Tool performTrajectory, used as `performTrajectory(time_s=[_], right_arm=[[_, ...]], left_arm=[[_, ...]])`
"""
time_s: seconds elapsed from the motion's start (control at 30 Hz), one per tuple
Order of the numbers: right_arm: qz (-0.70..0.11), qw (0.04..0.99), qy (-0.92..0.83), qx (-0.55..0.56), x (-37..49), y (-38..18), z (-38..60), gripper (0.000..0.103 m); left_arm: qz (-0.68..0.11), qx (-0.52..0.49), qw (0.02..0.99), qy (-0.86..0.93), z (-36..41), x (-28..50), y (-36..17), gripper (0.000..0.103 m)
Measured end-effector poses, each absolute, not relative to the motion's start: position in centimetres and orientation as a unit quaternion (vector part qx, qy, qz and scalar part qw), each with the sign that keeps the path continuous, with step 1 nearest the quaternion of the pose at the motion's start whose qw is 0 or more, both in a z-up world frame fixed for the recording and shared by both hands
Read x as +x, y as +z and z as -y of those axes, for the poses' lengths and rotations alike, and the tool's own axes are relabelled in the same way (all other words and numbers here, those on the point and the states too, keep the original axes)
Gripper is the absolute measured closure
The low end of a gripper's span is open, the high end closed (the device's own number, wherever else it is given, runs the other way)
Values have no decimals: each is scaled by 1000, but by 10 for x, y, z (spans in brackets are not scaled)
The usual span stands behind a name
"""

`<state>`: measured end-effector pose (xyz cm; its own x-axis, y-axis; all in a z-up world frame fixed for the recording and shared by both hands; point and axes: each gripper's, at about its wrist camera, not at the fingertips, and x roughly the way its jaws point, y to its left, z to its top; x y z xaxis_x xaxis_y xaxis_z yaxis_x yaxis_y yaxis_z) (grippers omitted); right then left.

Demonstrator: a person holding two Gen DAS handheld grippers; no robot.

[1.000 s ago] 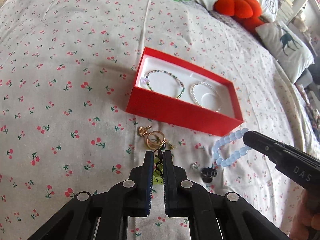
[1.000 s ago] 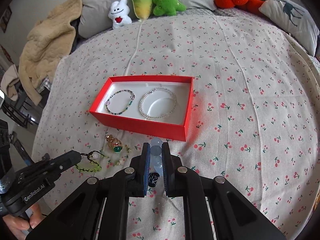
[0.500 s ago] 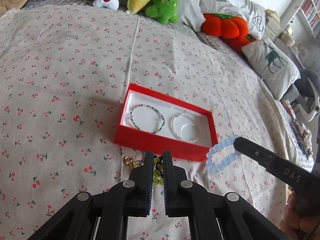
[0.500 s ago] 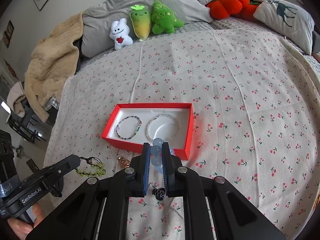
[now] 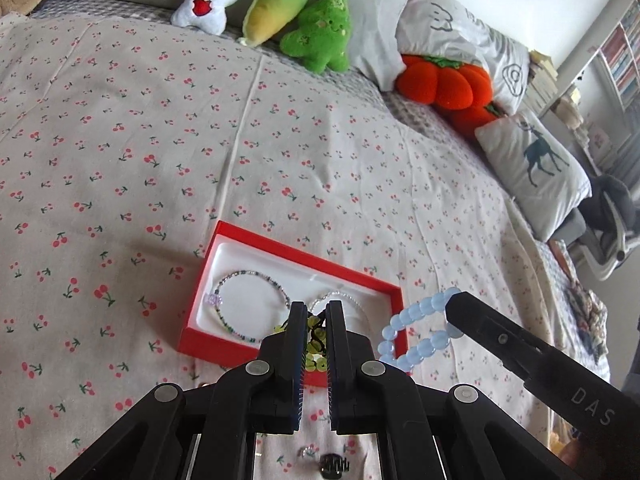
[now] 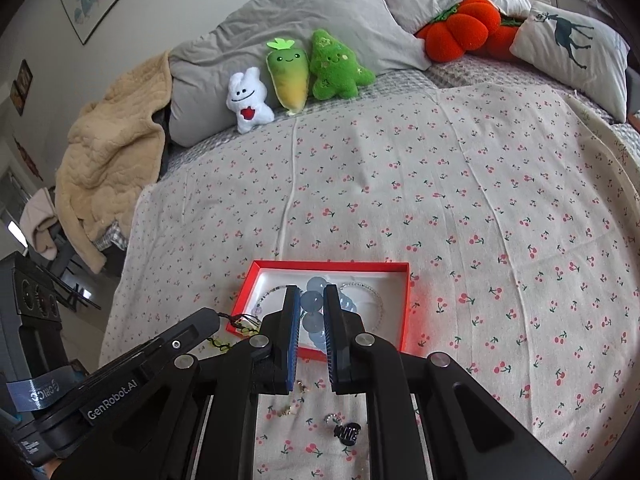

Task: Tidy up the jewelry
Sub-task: 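Carry the green and light blue bracelets into the red box with both tools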

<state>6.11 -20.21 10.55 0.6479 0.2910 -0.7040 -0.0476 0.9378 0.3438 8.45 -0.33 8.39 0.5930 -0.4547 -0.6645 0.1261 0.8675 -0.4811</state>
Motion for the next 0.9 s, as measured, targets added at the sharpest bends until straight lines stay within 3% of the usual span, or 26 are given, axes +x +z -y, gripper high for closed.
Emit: performTrajectory(time_s=[0.6, 0.67, 0.73, 0.9], right_arm=[[-445, 880, 98, 133, 96, 73, 187, 91], [-444, 881, 101, 131, 96, 74, 185, 91], [-441, 882, 108, 127, 96, 76, 181, 91], [-439, 880, 126, 133, 98, 75, 177, 91]], left_arm=[[-460, -143, 872, -83, 9, 126, 26, 99], [-460, -146, 872, -84, 6, 124, 29, 92], [-453, -152, 874, -89, 3, 121, 35, 77], [-449, -152, 876, -87, -5, 114, 45, 65]])
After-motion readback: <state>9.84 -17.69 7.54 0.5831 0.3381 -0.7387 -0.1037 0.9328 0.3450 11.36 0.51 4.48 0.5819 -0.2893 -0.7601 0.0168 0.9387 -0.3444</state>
